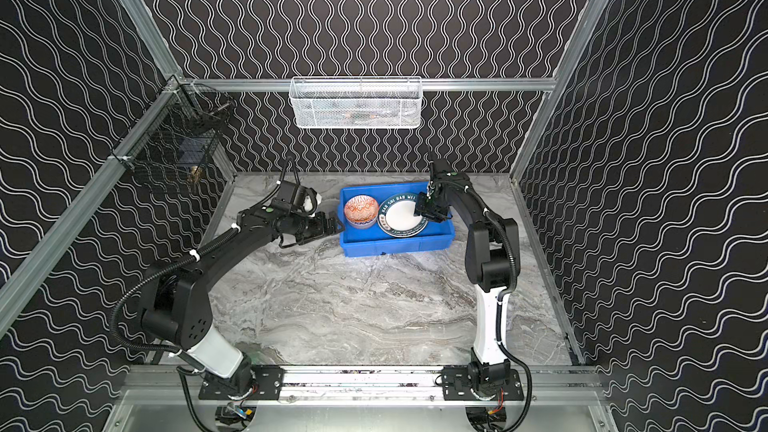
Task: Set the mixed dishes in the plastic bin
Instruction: 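Lower the plate against the other plates and open the right gripper, then withdraw the right gripper from the bin while the left gripper moves along the bin edge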
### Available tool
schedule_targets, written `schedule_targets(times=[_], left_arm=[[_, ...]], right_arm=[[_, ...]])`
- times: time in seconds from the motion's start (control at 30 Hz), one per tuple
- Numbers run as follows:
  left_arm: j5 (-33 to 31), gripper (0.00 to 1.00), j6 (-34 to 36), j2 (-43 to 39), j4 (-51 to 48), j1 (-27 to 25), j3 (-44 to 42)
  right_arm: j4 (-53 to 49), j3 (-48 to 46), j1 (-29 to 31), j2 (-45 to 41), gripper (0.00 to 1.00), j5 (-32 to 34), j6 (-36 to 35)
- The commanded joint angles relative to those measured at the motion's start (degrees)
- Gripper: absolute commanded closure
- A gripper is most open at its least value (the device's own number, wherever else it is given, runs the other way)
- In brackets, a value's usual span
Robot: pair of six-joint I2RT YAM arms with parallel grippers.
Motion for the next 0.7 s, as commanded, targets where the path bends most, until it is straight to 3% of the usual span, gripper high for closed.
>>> schedule_targets(times=[0.0,0.4,0.67], left_arm=[[1.24,0.01,1.31,0.24,0.79,-0.02,-0.44],[3.11,0.02,0.71,1.14,2.27,-0.11,-0.92],[1.34,0.04,1.05,1.08,1.6,-2.1,0.77]], right_arm=[[-4.92,1.06,0.56,-0.18,0.47,4.33,-1.71],[-6.47,-1.44,0.67,-4.92,0.45,8.96,-2.6],[-6.44,-3.61,0.63,-9.55,0.46,6.94,-3.38]])
